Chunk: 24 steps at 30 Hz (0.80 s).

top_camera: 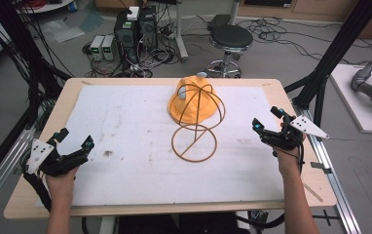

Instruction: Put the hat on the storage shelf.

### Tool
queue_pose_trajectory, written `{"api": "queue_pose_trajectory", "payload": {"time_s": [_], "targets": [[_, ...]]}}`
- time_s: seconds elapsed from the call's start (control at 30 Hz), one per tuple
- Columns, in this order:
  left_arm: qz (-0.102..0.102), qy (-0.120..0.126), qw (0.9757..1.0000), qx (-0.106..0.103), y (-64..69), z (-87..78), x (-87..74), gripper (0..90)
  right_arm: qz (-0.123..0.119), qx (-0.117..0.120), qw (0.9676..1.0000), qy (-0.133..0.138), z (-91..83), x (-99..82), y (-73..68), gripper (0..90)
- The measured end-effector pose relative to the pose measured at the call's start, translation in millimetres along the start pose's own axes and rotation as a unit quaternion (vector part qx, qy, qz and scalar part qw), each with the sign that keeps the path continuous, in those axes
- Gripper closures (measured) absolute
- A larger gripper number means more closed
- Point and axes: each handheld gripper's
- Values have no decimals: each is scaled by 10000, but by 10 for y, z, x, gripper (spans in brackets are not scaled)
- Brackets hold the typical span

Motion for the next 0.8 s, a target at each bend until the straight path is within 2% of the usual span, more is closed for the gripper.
{"api": "queue_pose_trajectory", "payload": {"time_s": [0.37,0.6,0.8], "targets": [[-19,57,10000,-29,16,69,7,94,44,-75,10000,-37,-66,-17,13,104],[-24,103,9999,-30,19,65,19,94,-53,-81,9999,-92,-43,-28,1,104],[-29,107,9999,-47,24,62,22,94,-20,-109,9999,-85,-50,-23,-1,104]]}}
Point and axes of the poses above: each handheld gripper's, and its own axes: z roughly forward along the jaws, x roughly out of its top, y roughly to its right, and after that the axes turned 11 degrees about -z, right-handed
